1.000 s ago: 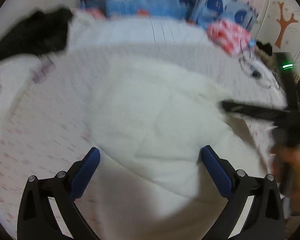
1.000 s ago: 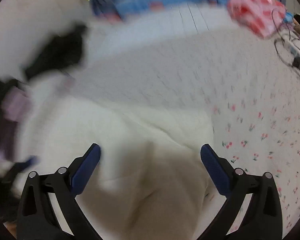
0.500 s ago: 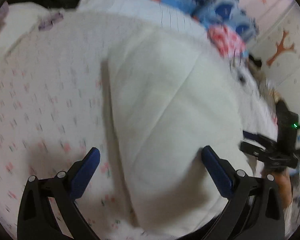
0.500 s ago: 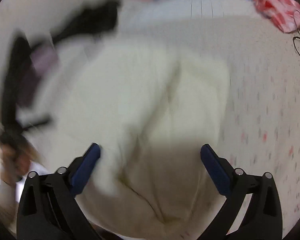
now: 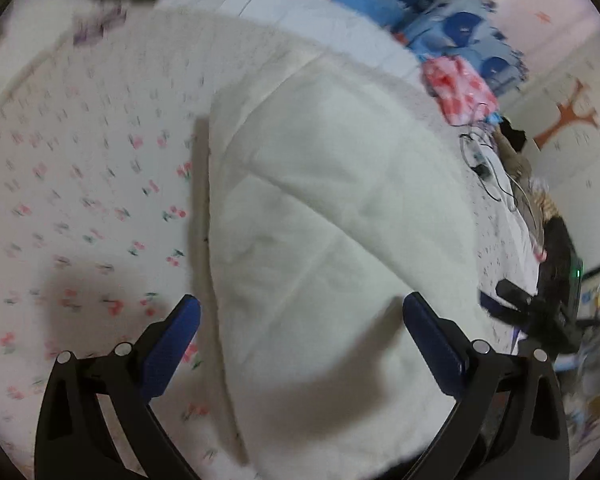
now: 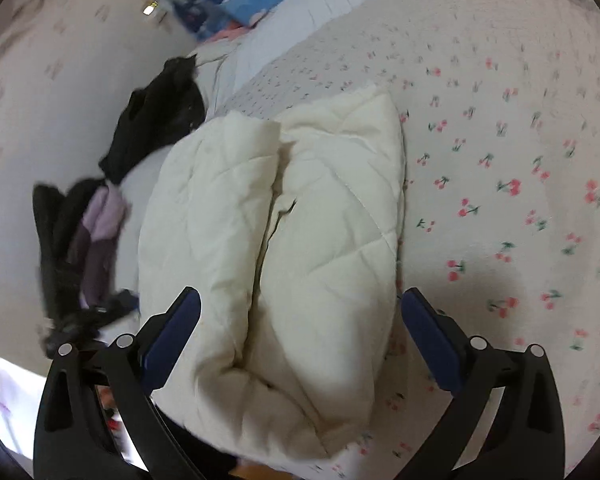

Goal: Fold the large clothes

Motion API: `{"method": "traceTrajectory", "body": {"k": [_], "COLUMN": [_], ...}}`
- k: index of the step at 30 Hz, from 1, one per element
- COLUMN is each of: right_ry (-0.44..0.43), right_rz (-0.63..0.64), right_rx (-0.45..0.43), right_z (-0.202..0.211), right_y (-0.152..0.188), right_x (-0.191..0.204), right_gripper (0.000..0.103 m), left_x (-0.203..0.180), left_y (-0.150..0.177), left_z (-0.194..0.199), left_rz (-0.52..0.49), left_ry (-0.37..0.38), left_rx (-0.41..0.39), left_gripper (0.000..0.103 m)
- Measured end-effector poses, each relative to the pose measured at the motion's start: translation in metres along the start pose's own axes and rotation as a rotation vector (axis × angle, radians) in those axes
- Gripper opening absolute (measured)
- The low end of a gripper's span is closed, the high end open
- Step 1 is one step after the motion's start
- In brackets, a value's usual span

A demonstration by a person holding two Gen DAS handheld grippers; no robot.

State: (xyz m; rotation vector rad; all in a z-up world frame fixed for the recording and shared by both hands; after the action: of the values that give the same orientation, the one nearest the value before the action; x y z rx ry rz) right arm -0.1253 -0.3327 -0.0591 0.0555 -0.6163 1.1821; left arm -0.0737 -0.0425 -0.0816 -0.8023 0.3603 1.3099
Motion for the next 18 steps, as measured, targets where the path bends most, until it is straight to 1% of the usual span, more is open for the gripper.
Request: {"method": "traceTrajectory", "body": {"k": [1, 2, 3, 5, 6, 7, 8, 9, 11, 13, 14, 15, 16, 17, 18], "right_ry": [0.002, -0.02, -0.038, -0.105, -0.126, -0.145, -0.175, -0.192, -0.25, -0.327, -0.342, -0.339, -0.301, -0.251, -0.196], "right_rz": [-0.016, -0.036, -0.053, -0.097, -0.102, -0.106, -0.111, -0.108, -0.093, -0.057, -0.028, 0.003, 0.05, 0.089, 0.137], "right_rx": [0.015, 0.036, 0.057, 0.096, 0.095, 0.094, 0.098, 0.1, 0.097, 0.101, 0.104, 0.111, 0.131, 0.149, 0.165], "right_z": [-0.013, -0.021, -0.03, -0.051, -0.055, -0.056, -0.058, -0.06, -0.062, -0.067, -0.072, -0.078, -0.089, -0.098, -0.107], "right_y": [-0.001, -0.002, -0.002, -0.001, 0.009, 0.012, 0.011, 0.008, 0.004, 0.002, 0.004, 0.007, 0.013, 0.018, 0.023], "right_x": [0.004, -0.004, -0.002, 0.003, 0.006, 0.011, 0.018, 0.024, 0.043, 0.072, 0.085, 0.096, 0.106, 0.11, 0.113], "right_gripper": [0.097, 0.097, 0.097, 0.097, 0.097, 0.097, 0.097, 0.097, 0.097, 0.097, 0.097, 0.097, 0.097, 0.097, 0.097], "left_x": [0.002, 0.006, 0.008, 0.006, 0.002, -0.005, -0.011, -0.02, -0.029, -0.033, -0.03, -0.024, -0.011, 0.003, 0.02], "left_y": [-0.003, -0.003, -0.004, -0.004, -0.004, -0.004, -0.007, -0.01, -0.017, -0.02, -0.019, -0.019, -0.014, -0.009, -0.002], "left_z": [-0.01, -0.02, -0.025, -0.027, -0.024, -0.019, -0.014, -0.001, 0.024, 0.053, 0.066, 0.075, 0.081, 0.079, 0.072], "left_rz": [0.028, 0.067, 0.086, 0.081, 0.06, 0.026, -0.013, -0.07, -0.128, -0.18, -0.195, -0.2, -0.192, -0.173, -0.136], "left_ry": [0.036, 0.088, 0.108, 0.113, 0.112, 0.105, 0.088, 0.058, 0.013, -0.036, -0.063, -0.092, -0.138, -0.171, -0.194], "left_rx": [0.018, 0.027, 0.021, 0.027, 0.021, 0.008, -0.005, -0.036, -0.095, -0.155, -0.178, -0.192, -0.188, -0.16, -0.108], "left_gripper": [0.097, 0.098, 0.098, 0.098, 0.096, 0.094, 0.086, 0.081, 0.079, 0.079, 0.079, 0.079, 0.079, 0.079, 0.083]}}
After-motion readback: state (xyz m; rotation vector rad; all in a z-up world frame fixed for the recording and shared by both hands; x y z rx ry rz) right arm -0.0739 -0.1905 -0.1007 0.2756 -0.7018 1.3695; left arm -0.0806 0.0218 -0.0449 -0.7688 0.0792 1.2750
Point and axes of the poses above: each gripper's, at about its wrist camera, not at the fingertips, and z roughly against the way its jaws point, x to its left, y to its underside, the point moved 6 cm from there along -z, roughly the way its jaws point, and after that the axes turned 13 degrees about y, right-handed, at the moved point
